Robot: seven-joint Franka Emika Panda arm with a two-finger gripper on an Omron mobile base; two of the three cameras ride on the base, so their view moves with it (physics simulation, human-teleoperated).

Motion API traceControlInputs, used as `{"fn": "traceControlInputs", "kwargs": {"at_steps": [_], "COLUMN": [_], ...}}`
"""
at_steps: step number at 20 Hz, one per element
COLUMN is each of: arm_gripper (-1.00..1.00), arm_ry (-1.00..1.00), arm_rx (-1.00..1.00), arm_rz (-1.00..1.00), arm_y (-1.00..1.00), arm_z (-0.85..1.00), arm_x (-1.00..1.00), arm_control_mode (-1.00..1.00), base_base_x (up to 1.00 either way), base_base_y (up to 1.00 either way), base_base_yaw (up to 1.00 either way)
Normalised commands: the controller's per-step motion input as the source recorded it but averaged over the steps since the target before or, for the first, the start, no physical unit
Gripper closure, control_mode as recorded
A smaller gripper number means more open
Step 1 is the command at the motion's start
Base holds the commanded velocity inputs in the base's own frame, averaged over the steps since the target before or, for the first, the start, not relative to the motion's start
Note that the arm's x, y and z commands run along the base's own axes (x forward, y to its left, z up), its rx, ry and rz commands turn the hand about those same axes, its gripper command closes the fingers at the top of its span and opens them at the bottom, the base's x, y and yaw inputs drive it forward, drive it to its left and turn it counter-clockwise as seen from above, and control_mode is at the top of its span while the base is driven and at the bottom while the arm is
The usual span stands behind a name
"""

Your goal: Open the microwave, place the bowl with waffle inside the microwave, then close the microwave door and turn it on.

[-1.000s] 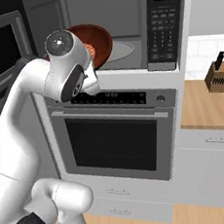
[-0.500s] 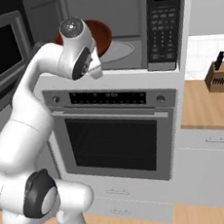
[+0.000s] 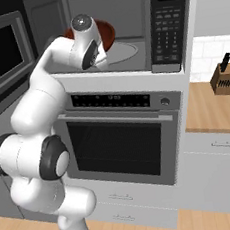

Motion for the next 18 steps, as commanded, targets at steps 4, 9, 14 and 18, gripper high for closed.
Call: {"fn": "traceControlInputs", "kwargs": {"at_steps": [4, 9, 14, 18], "arm_gripper": [1.00, 1.00, 1.00, 1.00], "arm_ry": [0.17, 0.16, 0.01, 0.00], "arm_rx": [-0.06, -0.05, 0.00, 0.00], "arm_rz": [0.00, 0.00, 0.00, 0.00], "arm_y": [0.07, 0.01, 0.00, 0.00], "arm_z": [0.00, -0.12, -0.08, -0.02], "arm_x": [0.63, 0.44, 0.38, 0.62], "arm_control_mode": [-1.00, -1.00, -1.00, -1.00], "base_base_x": [0.00, 0.00, 0.00, 0.00], "base_base_y": [0.00, 0.00, 0.00, 0.00], "base_base_yaw": [0.00, 0.00, 0.00, 0.00]}}
